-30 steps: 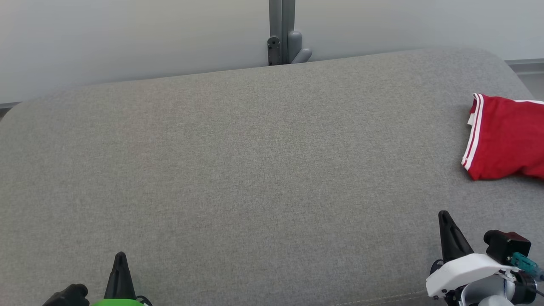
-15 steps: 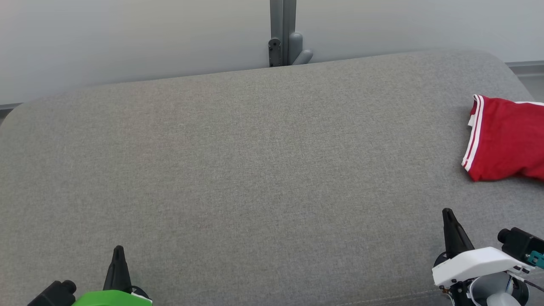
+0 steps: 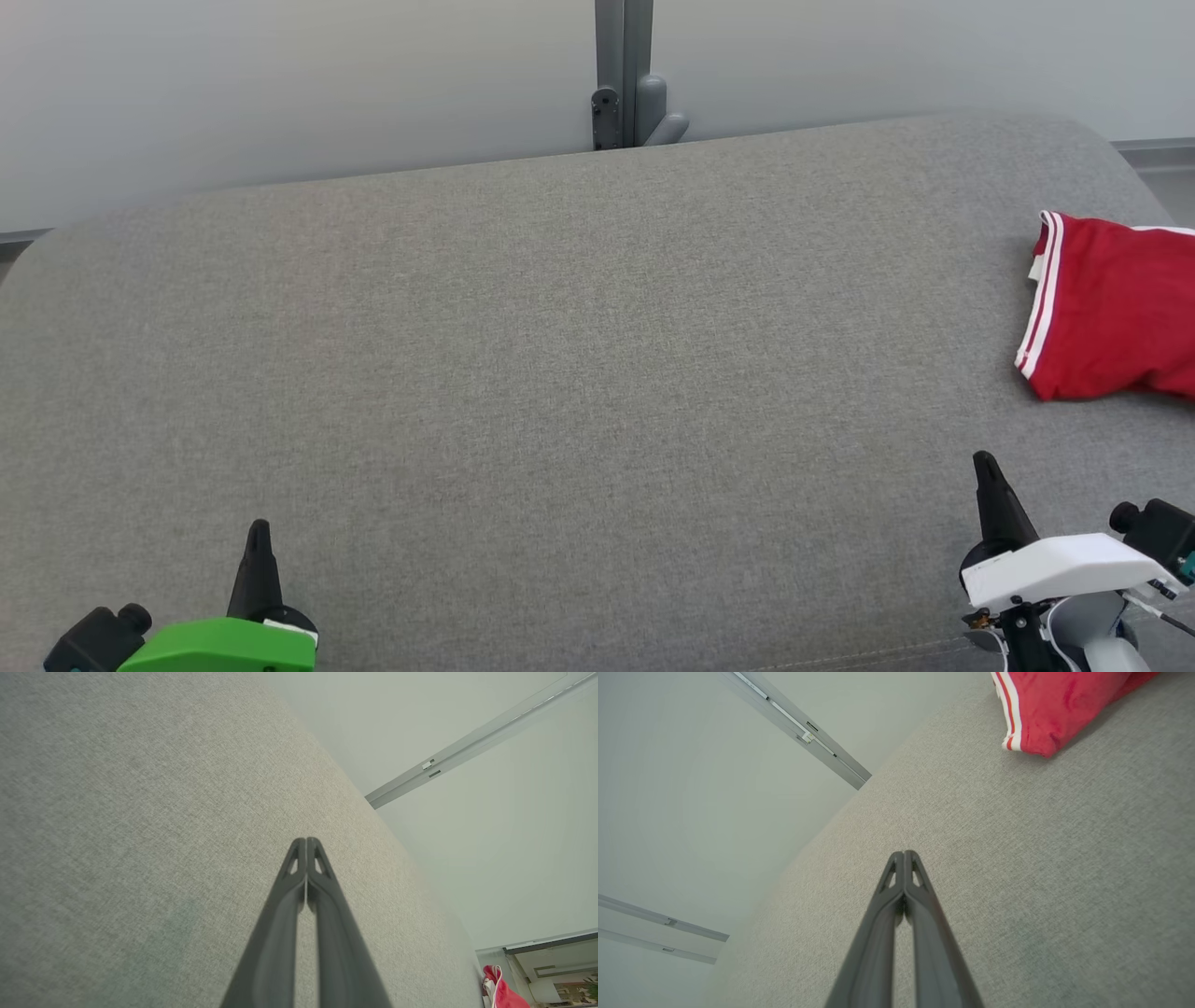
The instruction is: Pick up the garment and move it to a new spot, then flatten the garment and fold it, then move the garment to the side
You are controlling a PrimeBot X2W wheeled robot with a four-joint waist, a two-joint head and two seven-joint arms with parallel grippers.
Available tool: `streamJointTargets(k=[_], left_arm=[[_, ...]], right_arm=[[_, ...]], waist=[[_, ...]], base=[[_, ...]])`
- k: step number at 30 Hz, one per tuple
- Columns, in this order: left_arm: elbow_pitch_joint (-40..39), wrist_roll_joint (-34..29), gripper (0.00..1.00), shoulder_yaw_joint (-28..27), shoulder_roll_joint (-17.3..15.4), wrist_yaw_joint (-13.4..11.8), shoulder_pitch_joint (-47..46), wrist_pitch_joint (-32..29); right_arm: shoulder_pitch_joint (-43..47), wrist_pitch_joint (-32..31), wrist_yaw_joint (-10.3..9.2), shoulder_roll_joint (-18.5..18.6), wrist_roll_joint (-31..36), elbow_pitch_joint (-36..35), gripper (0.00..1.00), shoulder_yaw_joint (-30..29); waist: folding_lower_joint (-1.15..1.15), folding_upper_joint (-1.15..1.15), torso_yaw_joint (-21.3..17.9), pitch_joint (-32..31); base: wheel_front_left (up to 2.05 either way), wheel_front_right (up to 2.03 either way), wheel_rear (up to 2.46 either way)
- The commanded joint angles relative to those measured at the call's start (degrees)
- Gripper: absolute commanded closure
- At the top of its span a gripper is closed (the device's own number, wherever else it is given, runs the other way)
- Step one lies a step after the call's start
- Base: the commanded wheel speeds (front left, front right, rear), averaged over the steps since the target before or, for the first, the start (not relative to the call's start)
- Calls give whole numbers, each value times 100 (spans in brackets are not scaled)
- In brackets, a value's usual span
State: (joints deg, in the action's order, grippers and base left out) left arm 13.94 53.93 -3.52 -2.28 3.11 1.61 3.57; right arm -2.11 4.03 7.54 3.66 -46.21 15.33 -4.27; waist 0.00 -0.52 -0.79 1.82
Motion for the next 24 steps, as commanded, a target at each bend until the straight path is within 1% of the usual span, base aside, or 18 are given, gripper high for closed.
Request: streamJointTargets(k=[1, 24], left_arm=[[-67, 177, 100, -36, -43, 55, -156, -37], [-88, 1557, 100, -139, -57, 203, -366, -412]], right_arm=[[-123, -51, -3, 13, -217, -92, 100, -29], [-191, -422, -4, -20, -1868, -170, 100, -100]], waist=[[0, 20, 2, -3], [0, 30, 25, -52]], base=[[0, 0, 0], [0, 0, 0]])
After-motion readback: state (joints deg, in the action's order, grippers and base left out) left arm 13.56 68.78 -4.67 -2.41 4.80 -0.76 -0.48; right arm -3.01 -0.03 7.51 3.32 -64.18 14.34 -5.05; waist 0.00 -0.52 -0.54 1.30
